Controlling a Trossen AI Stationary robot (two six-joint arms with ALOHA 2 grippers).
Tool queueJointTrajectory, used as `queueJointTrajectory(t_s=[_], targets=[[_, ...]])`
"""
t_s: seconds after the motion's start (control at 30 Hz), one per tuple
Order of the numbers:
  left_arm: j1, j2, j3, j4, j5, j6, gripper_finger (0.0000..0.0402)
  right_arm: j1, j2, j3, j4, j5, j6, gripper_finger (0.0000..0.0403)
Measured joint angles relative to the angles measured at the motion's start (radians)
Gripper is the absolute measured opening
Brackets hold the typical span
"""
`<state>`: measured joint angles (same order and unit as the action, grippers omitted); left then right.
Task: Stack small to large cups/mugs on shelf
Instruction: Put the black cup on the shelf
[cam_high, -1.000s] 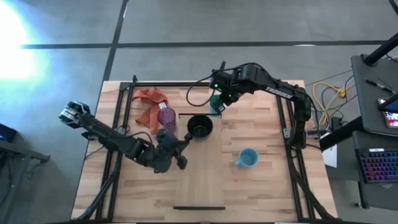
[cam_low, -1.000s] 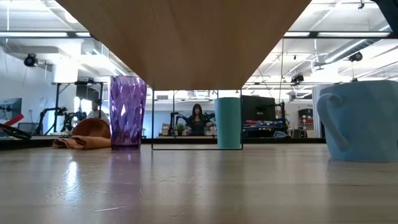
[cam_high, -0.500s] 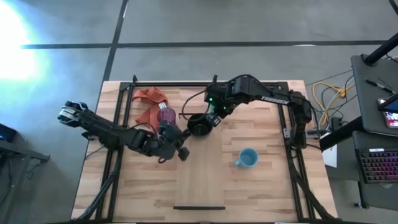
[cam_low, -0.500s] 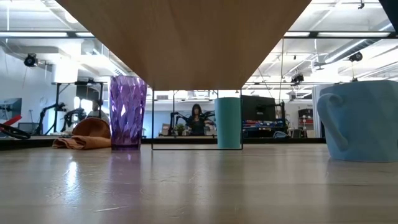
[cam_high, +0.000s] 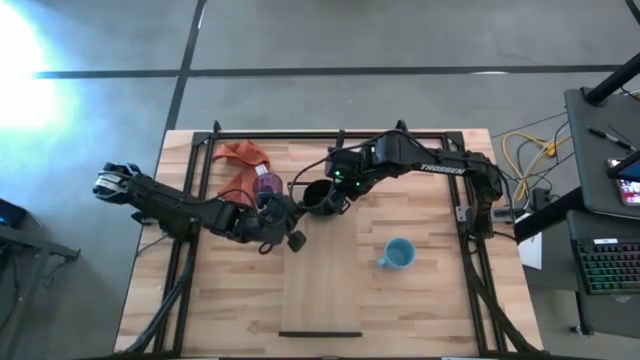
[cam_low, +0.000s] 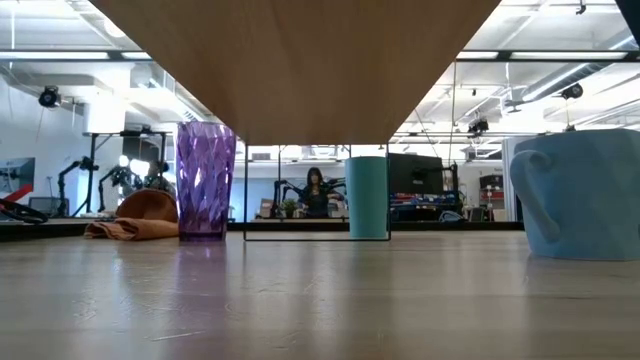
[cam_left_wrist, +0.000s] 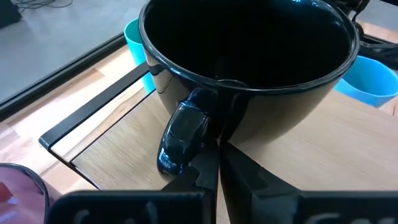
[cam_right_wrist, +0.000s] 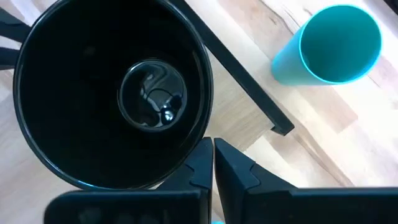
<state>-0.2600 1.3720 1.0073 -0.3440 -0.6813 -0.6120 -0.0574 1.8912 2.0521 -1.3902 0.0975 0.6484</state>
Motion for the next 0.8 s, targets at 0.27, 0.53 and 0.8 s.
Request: queueJointTrajectory(t_s=[0.27,0.53,0.8], targets=[[0.02,-0.012,-0.001,-0.018,0.002,0.023,0.0,0.012,0.0,0.0,0.003,0.0,0.014,0.0008],[0.045,-0.025,-0.001,-0.05,-0.013,0.024,0.0,0.035,0.0,0.0,0.004,0.001,0.033,0.0008],[0.01,-0.033,-0.001,0.014,0.059,0.016,0.0,0.033,0.0,0.0,-0.024,0.041,0.044,0.0008]])
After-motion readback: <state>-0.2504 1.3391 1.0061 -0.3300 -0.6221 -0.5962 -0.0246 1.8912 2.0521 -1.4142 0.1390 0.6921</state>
